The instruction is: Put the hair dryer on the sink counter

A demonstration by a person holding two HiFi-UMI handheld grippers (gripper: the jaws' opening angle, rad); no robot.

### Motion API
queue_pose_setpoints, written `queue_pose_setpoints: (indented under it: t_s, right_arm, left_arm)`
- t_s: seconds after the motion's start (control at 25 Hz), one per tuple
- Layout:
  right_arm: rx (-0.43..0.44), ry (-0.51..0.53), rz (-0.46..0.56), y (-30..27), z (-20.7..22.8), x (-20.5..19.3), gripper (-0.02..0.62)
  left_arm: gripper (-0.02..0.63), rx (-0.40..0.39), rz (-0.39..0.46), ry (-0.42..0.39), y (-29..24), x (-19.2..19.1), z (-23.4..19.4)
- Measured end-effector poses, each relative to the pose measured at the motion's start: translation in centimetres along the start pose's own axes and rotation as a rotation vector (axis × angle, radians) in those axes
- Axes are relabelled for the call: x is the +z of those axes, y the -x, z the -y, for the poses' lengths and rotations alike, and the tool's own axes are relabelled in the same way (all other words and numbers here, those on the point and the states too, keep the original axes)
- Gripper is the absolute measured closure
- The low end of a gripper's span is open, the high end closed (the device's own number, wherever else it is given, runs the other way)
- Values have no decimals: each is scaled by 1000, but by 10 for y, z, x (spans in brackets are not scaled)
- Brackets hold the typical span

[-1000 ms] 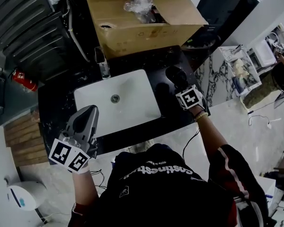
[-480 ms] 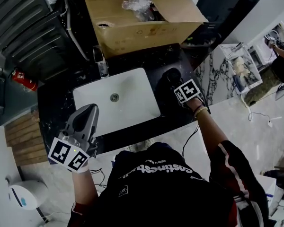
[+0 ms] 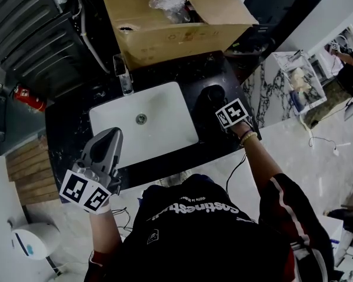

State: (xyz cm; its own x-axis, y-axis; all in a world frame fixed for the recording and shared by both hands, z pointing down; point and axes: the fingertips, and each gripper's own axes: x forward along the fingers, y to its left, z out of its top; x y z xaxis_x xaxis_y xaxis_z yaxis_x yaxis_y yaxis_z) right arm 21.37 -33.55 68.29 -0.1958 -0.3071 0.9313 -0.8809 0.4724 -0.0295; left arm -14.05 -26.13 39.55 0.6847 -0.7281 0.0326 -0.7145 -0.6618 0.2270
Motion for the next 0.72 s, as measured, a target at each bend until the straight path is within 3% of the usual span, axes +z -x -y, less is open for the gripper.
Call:
queue_pose_setpoints:
  t_s: [0.52,0.72]
  right_arm:
    - [63,-1,35,10,-8,-5,380]
    - [72,43,48,18,-18,-8,380]
  left_arm:
    - [592,-24,-3,-1,-6,-3,12]
    - [591,-26,-9,-6,-6,-3,14]
